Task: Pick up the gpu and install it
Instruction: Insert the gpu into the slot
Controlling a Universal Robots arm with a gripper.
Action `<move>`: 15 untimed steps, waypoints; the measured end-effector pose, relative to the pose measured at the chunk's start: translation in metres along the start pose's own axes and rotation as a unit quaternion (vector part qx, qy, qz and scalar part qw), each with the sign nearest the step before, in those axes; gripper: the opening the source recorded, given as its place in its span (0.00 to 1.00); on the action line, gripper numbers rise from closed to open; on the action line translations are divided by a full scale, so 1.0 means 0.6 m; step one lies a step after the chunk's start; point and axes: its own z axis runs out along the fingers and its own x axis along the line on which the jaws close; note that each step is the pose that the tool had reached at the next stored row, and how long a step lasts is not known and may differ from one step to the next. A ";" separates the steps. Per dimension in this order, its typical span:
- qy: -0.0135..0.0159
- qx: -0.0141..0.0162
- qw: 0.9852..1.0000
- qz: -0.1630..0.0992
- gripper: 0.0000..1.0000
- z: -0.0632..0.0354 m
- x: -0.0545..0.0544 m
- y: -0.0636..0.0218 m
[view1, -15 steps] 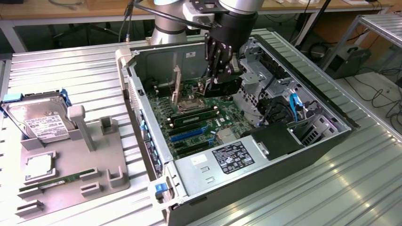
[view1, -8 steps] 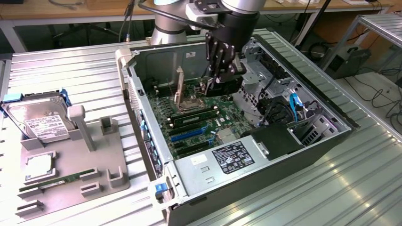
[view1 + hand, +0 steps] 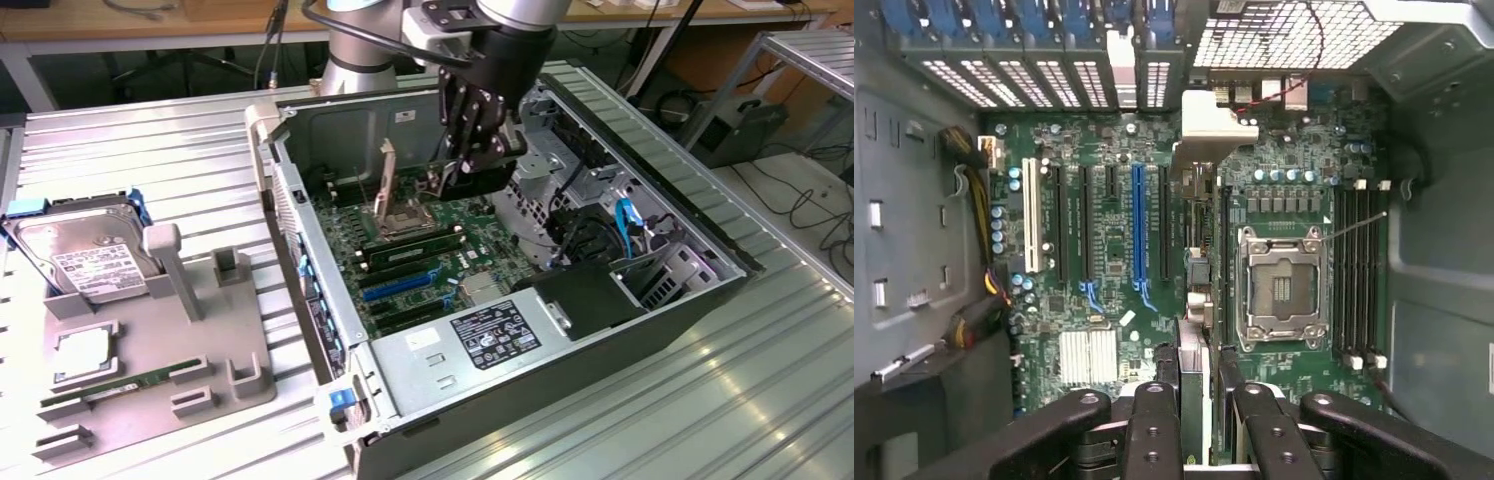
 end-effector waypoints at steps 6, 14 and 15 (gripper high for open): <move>-0.001 0.000 1.000 -0.017 0.26 0.000 0.000 -0.002; -0.001 0.020 1.000 0.001 0.26 0.010 0.002 -0.002; -0.001 0.020 1.000 0.001 0.26 0.012 0.002 -0.002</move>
